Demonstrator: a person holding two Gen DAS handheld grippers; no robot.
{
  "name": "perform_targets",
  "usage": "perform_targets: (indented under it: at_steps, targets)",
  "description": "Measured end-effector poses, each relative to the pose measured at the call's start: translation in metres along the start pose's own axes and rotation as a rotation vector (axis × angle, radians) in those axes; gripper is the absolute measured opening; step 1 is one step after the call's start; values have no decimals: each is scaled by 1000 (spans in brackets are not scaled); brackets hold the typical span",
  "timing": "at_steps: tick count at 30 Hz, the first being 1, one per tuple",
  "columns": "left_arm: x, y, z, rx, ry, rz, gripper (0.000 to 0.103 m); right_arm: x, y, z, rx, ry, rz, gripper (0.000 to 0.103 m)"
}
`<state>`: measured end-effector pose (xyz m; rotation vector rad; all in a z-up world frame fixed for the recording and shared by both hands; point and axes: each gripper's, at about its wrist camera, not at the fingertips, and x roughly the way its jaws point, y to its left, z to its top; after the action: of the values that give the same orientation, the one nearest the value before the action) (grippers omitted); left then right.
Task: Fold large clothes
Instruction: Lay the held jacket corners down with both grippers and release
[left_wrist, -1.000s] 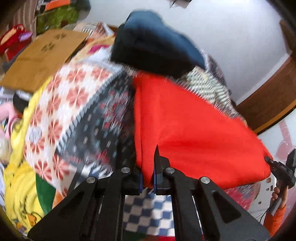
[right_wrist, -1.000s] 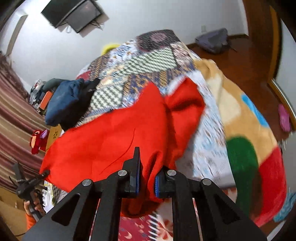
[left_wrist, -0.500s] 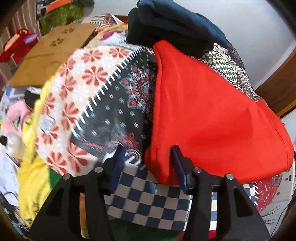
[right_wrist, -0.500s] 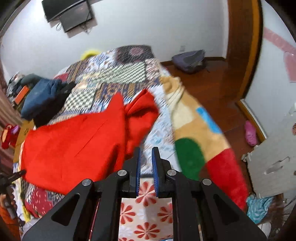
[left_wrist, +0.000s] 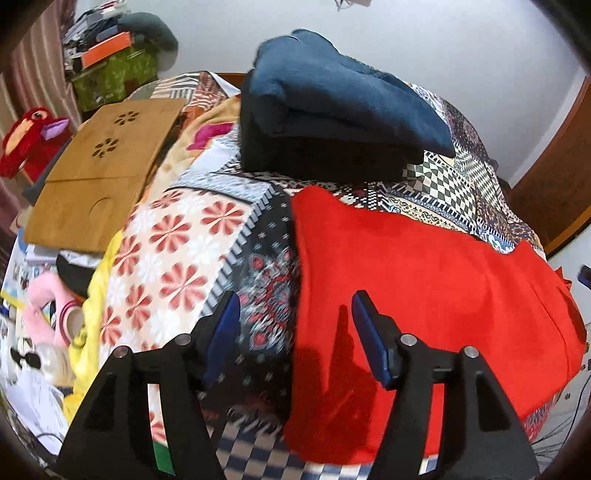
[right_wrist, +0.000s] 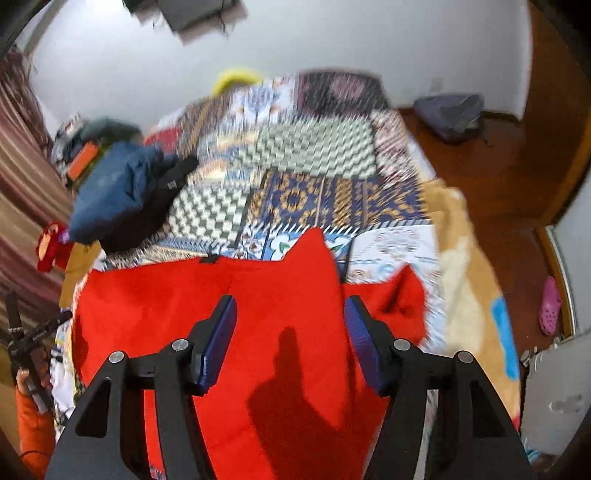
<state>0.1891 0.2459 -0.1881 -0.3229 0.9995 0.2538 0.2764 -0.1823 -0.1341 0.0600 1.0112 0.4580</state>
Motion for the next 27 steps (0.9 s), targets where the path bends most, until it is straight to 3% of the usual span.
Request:
perform_targets:
  at_steps: [5, 8, 9, 10, 11, 12, 17, 21, 23, 27]
  targets:
    - [27, -18, 11, 41, 32, -6, 63, 61, -15, 21, 11, 188, -22, 57]
    - [41, -22, 14, 44, 53, -7, 63, 80, -26, 24, 53, 249, -10, 53]
    - [46, -23, 15, 43, 58, -10, 63, 80, -27, 25, 55, 239, -4, 45]
    - [49, -24, 16, 42, 62, -11, 63, 80, -26, 25, 44, 230, 3, 26]
    - [52, -24, 16, 40, 64, -11, 63, 80, -25, 24, 38, 228, 8, 14]
    - [53, -24, 17, 38, 66, -12, 64, 78, -24, 23, 35, 219, 15, 10]
    - [50, -26, 23, 30, 64, -14, 64, 48, -9, 22, -27, 61, -47, 10]
    - [35, -35, 29, 59, 43, -19, 64, 5, -1, 26, -14, -71, -30, 10]
    - [29, -43, 30, 79, 28, -26, 69, -6, -3, 26, -21, -102, -55, 10]
    - [36, -54, 22, 108, 30, -25, 74, 1, -23, 22, -1, -81, -132, 10]
